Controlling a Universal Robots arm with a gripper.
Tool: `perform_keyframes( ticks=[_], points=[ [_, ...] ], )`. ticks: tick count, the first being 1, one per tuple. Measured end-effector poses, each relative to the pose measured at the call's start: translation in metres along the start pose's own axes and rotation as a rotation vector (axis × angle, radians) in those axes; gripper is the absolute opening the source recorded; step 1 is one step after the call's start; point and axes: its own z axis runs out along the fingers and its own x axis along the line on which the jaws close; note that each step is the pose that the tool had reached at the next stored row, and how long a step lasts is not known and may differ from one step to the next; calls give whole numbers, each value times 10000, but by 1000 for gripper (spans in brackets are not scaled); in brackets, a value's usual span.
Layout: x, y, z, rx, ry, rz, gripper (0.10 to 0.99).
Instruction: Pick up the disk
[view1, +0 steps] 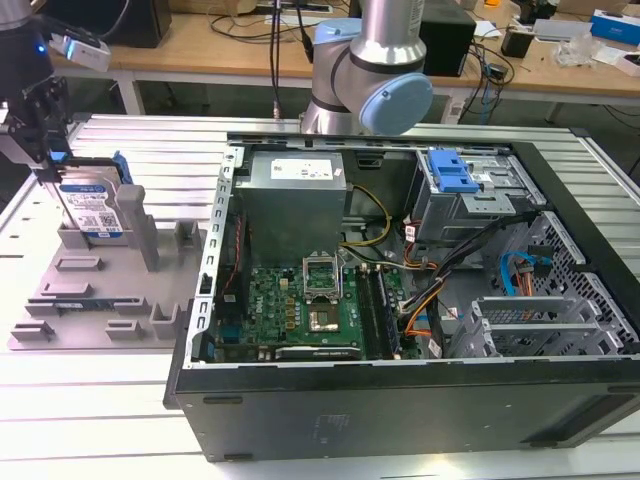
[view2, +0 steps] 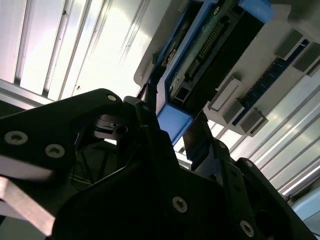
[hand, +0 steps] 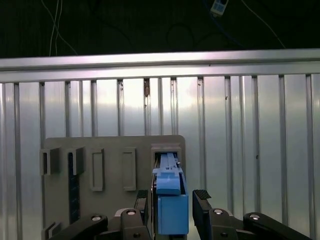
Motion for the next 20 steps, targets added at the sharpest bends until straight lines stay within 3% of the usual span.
perform_keyframes(
  ticks=[20],
  points=[
    [-21,-1,94,8,50,-107,482]
  ],
)
